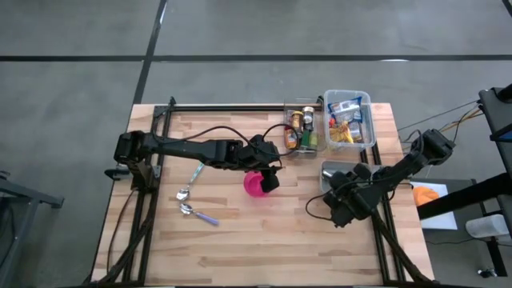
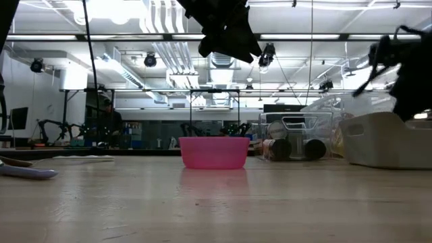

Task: Pick & Place Food Item
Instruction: Put the blue patterned spoon into the gray bin

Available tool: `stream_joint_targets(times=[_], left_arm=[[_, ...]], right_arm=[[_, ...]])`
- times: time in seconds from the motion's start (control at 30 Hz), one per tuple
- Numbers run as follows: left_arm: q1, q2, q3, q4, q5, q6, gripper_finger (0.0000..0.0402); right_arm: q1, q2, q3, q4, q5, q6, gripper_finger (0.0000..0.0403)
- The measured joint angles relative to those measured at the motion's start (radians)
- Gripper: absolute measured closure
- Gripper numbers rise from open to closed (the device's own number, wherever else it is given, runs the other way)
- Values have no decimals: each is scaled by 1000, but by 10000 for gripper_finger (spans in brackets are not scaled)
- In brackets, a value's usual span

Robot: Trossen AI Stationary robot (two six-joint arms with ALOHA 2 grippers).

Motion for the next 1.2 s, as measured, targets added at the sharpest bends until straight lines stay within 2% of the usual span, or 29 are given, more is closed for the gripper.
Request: stream_joint_targets(times=[0.1,0.2,0.5,0.67,0.9,1.1,1.2], left_arm=[[0,0,0,0,0,0,255],[0,0,0,0,0,0,255],[0,0,0,0,0,0,255],[0,0,0,0,0,0,255],[0,0,0,0,0,0,255],[0,0,0,0,0,0,255],[0,0,0,0,0,0,255]], right_arm=[[0,-1,49,-8,56,68,273],[2,-1,94,-4,110,67,273],[2,-1,210,150,205,-118,272],[2,-2,154,404,282,-274,272],[-9,-2,24,882,283,-571,272],[-58,-2,-56,1132,276,-754,272],[-91,-2,-102,1266,224,-827,272]])
